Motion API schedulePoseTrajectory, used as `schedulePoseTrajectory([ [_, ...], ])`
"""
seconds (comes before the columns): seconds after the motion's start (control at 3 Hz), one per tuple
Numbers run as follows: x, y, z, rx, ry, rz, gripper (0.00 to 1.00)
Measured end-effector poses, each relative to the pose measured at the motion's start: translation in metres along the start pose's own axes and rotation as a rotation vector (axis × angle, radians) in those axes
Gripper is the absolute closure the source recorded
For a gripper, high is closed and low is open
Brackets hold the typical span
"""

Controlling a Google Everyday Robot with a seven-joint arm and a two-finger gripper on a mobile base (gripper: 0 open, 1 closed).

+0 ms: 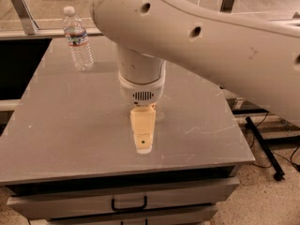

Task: Pick orange

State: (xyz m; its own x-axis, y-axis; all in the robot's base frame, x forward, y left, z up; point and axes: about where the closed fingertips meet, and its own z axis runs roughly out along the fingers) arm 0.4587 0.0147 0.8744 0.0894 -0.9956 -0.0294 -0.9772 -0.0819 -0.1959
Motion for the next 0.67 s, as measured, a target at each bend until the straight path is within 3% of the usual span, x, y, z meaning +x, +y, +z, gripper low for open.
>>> schedulePoseTrajectory([
  [0.33, -0.002, 0.000, 0.000, -0.025, -0.020, -0.013, 0.00],
  [0.67, -0.010, -0.019, 0.009, -0.061, -0.079, -0.040, 0.00],
])
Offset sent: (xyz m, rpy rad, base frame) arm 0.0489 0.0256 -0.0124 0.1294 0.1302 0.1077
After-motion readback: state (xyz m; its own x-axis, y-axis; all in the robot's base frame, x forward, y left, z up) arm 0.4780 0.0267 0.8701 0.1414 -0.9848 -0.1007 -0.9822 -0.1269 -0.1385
